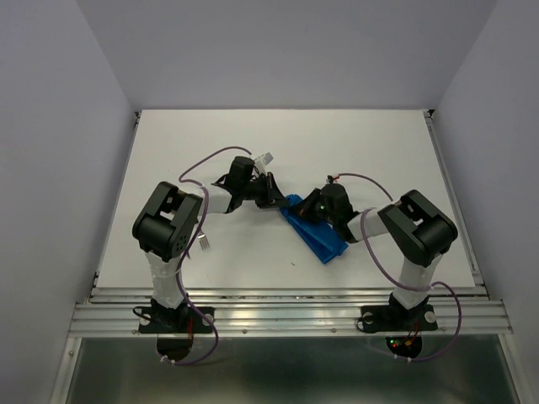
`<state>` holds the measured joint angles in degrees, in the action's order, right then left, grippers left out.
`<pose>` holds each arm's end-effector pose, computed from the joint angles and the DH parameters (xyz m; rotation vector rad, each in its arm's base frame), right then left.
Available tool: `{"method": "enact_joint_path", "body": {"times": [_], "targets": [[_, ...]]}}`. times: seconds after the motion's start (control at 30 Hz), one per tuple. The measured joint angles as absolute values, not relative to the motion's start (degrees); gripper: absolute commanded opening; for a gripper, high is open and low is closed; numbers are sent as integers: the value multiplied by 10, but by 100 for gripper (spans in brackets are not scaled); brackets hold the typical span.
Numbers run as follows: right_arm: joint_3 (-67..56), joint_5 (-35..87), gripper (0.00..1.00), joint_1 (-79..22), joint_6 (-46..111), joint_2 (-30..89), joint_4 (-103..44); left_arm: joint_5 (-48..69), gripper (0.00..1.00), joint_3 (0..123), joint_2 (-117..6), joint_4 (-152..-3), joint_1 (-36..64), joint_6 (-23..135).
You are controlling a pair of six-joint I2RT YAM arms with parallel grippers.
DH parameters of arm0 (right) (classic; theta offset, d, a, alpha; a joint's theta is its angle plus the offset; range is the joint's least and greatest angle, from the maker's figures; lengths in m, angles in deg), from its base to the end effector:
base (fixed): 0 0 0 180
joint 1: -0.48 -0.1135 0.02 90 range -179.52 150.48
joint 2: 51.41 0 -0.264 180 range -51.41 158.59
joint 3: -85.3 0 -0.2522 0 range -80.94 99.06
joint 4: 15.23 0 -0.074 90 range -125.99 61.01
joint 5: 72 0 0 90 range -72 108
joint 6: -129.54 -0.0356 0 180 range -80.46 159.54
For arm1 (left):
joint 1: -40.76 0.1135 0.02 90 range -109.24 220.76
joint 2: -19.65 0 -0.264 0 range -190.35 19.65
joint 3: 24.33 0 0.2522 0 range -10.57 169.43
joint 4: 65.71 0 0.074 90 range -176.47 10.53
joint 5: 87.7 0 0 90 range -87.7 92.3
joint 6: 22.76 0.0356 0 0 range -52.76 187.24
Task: Fold the napkin into a case and place the utensils inside
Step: Grasp the top corner of the smaller rectangle folded napkin from the folded napkin.
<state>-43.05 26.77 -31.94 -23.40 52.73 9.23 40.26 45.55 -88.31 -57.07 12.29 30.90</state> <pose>0.2794 0.1839 0.1181 0.4971 2.2197 1.1262 0.3314 -0.2046 0.1589 0.2926 2.2464 -1.3399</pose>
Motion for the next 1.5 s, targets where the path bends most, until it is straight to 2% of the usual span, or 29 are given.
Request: {"method": "enact_joint_path", "body": {"times": [1.1, 1.27, 1.3, 1.5], "targets": [[-392, 276, 3, -322, -239, 560, 91, 401, 0, 466, -894, -574, 123, 310], [-392, 276, 2, -322, -239, 561, 91, 384, 12, 481, -894, -613, 122, 323], [-392, 276, 2, -322, -239, 560, 91, 378, 17, 485, -894, -619, 121, 325], [-392, 276, 3, -322, -239, 560, 91, 344, 30, 507, -894, -670, 119, 343]]}}
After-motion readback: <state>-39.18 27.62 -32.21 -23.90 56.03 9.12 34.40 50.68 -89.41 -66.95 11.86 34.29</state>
